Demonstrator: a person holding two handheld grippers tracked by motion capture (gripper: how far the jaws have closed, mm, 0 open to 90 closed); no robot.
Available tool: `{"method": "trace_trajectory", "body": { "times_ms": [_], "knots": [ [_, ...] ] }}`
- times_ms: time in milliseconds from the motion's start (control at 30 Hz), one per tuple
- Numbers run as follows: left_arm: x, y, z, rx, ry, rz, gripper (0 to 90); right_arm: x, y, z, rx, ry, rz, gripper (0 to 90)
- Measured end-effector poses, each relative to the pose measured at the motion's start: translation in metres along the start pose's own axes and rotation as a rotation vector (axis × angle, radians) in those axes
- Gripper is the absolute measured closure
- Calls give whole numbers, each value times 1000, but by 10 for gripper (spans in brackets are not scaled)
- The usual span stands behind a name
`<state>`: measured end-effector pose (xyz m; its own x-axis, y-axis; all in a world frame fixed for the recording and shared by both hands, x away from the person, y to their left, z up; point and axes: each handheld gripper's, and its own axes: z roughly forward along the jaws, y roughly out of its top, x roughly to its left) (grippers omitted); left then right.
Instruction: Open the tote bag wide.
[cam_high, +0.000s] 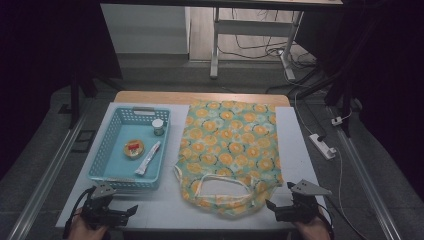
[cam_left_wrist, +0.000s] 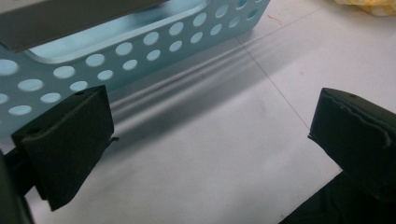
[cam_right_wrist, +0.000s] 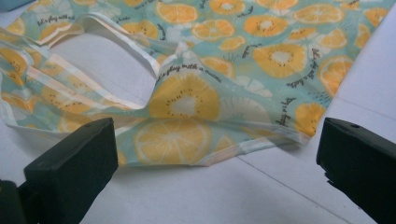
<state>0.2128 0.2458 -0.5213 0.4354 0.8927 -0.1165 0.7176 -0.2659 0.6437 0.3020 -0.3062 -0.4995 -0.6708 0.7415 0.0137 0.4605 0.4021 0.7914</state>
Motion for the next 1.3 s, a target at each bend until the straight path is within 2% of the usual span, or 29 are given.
{"method": "trace_trajectory", "body": {
  "times_ms": [200,400,500,600,833,1133,1300],
  "knots": [
    [2,0,1,8,-10,-12,0,0,1,1,7,1,-1,0],
    [0,2,2,24,-2,-1,0,-1,1,2,22,11,3,0],
    [0,2,3,19,4,-4,0,-1,1,3,30,18,3,0],
    [2,2,2,4,-7,-13,0,-1,2,4,36,28,2,0],
    [0,3,3,3,-3,-6,0,-2,2,4,35,24,8,0],
    [0,3,3,-1,3,-7,0,1,3,5,43,22,-12,0],
    [0,3,4,9,4,-3,0,4,7,5,28,47,-43,0]
  ]
}}
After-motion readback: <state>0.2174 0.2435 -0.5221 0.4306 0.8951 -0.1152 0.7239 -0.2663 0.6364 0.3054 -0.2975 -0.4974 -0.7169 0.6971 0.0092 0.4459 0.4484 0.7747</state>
